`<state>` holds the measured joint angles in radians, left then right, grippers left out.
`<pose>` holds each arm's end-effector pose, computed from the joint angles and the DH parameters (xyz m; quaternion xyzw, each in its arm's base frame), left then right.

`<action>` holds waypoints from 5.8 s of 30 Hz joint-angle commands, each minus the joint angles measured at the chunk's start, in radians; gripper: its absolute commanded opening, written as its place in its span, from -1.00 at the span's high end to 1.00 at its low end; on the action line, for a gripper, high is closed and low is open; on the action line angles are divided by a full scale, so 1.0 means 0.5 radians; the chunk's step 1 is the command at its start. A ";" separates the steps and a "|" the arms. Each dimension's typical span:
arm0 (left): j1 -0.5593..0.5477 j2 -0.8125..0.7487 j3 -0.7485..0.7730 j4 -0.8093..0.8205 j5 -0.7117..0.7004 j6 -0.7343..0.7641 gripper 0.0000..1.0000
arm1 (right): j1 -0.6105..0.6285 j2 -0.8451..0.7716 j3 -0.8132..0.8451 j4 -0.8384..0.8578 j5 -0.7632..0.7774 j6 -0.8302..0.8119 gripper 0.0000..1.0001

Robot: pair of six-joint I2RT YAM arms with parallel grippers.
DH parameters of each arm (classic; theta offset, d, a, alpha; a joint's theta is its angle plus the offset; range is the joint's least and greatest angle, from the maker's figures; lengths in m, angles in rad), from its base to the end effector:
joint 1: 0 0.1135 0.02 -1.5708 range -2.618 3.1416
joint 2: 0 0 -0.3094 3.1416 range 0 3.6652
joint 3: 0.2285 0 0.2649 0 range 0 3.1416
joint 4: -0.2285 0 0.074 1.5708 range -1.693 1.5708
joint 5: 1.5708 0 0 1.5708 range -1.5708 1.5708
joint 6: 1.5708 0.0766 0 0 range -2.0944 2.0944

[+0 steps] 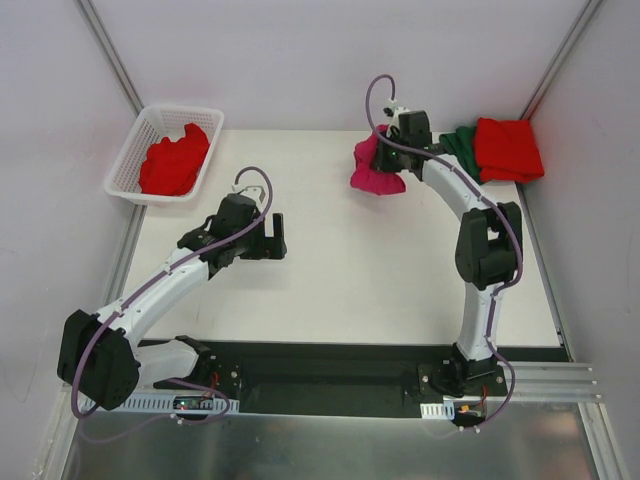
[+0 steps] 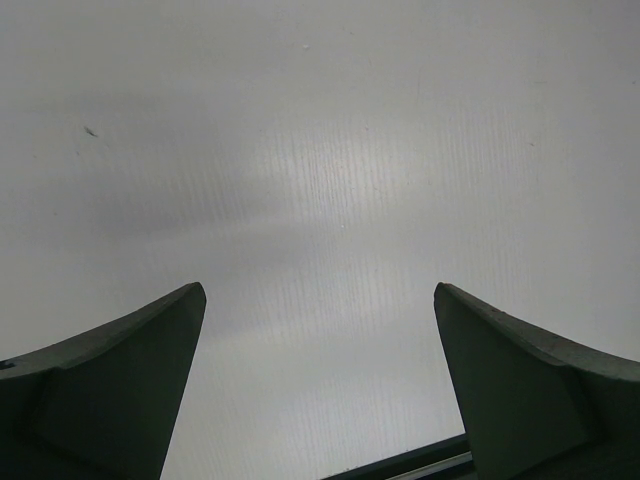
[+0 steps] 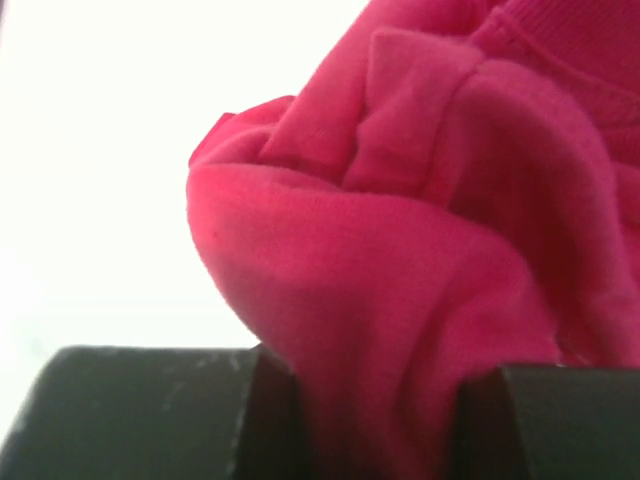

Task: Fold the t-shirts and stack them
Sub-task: Put the neatly folded tshirt into the corner of the board with the right arm

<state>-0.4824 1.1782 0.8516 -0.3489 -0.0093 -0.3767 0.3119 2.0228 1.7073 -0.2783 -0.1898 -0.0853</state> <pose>0.2508 -0.1306 0.2792 0.0456 0.9003 -0.1765 0.3953 0.5121 0.1803 0.2853 -0.2170 0.8530 0.1360 0.4547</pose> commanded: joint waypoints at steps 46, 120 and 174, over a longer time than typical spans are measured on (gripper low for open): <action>0.179 0.487 0.193 0.099 0.132 0.063 -0.99 | -1.240 0.513 0.473 0.989 0.226 0.977 0.98; 0.317 0.488 0.239 0.179 0.359 0.103 -0.99 | -1.317 -0.112 -0.472 1.538 0.266 1.272 -0.67; 0.182 1.196 0.631 0.363 0.430 0.048 -0.99 | -1.397 1.023 0.862 0.876 -0.458 0.784 0.98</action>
<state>-0.3809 1.7737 1.1294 -0.1761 0.1818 -0.3489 -0.3756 2.5347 2.1483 0.1608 -0.4065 0.2981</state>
